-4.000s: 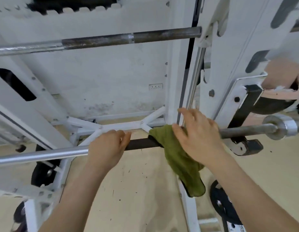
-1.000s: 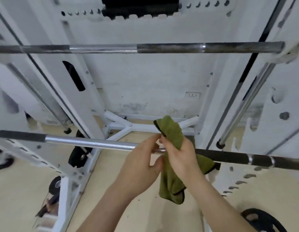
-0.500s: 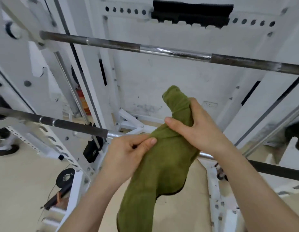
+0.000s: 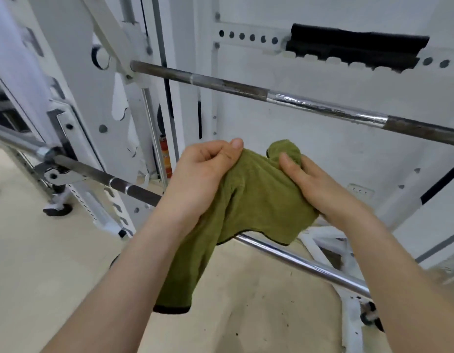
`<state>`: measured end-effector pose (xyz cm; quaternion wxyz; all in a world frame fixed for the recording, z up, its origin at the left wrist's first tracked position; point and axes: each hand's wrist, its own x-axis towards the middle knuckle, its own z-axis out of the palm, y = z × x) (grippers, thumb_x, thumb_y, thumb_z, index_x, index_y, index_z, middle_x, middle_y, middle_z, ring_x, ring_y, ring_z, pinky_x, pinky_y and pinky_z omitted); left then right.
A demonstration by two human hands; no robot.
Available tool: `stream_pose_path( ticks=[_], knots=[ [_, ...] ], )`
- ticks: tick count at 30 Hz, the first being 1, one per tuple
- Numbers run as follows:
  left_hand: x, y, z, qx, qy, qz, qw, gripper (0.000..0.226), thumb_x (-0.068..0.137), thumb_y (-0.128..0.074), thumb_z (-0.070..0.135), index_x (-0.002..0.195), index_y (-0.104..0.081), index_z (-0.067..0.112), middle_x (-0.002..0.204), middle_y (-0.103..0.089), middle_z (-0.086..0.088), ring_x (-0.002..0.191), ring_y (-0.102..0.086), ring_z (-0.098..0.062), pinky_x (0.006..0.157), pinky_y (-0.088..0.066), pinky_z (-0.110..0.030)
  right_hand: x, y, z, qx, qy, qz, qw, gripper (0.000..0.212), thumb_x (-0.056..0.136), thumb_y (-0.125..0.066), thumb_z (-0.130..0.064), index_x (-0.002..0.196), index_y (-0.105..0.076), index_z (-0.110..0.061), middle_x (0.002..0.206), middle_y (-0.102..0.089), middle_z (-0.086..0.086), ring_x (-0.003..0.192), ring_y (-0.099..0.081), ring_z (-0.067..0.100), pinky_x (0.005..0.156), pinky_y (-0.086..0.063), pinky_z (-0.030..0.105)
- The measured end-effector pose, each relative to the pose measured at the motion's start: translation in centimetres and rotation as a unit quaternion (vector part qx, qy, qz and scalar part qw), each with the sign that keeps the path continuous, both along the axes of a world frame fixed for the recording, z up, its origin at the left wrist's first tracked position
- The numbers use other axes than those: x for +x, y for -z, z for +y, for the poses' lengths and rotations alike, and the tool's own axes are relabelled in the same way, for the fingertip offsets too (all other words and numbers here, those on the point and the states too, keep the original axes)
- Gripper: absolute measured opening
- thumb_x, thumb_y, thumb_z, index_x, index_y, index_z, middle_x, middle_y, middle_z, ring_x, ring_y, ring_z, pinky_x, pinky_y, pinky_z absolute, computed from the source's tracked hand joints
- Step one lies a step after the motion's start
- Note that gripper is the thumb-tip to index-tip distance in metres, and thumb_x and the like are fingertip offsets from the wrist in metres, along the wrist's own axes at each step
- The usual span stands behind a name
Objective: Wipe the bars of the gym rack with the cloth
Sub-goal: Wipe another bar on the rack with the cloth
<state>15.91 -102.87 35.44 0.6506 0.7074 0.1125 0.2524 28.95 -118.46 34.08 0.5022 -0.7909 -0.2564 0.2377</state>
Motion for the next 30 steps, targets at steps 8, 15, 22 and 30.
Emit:
stream_pose_path(
  ticks=[8,15,22,30],
  knots=[
    [3.0,-2.4,1.7,0.022,-0.11,-0.105,0.988,0.039,0.094,-0.059,0.026,0.082,-0.064,-0.011,0.072,-0.055,-0.02,0.069,-0.053,-0.025,0.068,-0.049,-0.044,6.1,-0.2,-1.5,-0.001,-0.216,0.122,0.969,0.094,0.049,-0.086,-0.061,0.127,-0.061,-0.015,0.12,-0.067,0.009,0.103,-0.068,0.023,0.087,-0.054,0.034],
    [1.5,-3.2,2.8,-0.108,-0.055,-0.1,0.988,0.024,0.095,-0.055,0.018,0.091,-0.071,0.0,0.08,-0.073,-0.011,0.077,-0.07,-0.024,0.077,-0.059,-0.038,6.2,-4.1,2.3,-0.148,0.04,-0.425,0.892,0.063,0.082,-0.054,-0.065,0.139,-0.047,-0.037,0.131,-0.058,-0.008,0.115,-0.053,0.021,0.09,-0.042,0.033],
    [-3.4,-1.0,9.0,-0.054,-0.011,-0.02,0.998,0.017,0.096,-0.054,0.012,0.101,-0.071,0.013,0.091,-0.071,-0.017,0.083,-0.068,-0.027,0.08,-0.057,-0.041,1.7,1.5,10.0,-0.083,-0.028,-0.392,0.916,0.046,0.093,-0.035,-0.056,0.13,-0.055,-0.039,0.118,-0.061,0.003,0.113,-0.051,0.027,0.093,-0.04,0.036],
    [-5.3,11.4,16.3,0.61,0.026,0.258,0.749,0.055,0.083,-0.062,0.033,0.135,-0.044,0.03,0.128,-0.052,0.005,0.115,-0.051,-0.021,0.092,-0.048,-0.038,-5.1,10.9,12.8,-0.487,-0.07,-0.257,0.832,0.034,0.08,-0.061,-0.055,0.093,-0.052,-0.024,0.091,-0.06,-0.003,0.088,-0.061,0.02,0.062,-0.04,0.03]
  ],
)
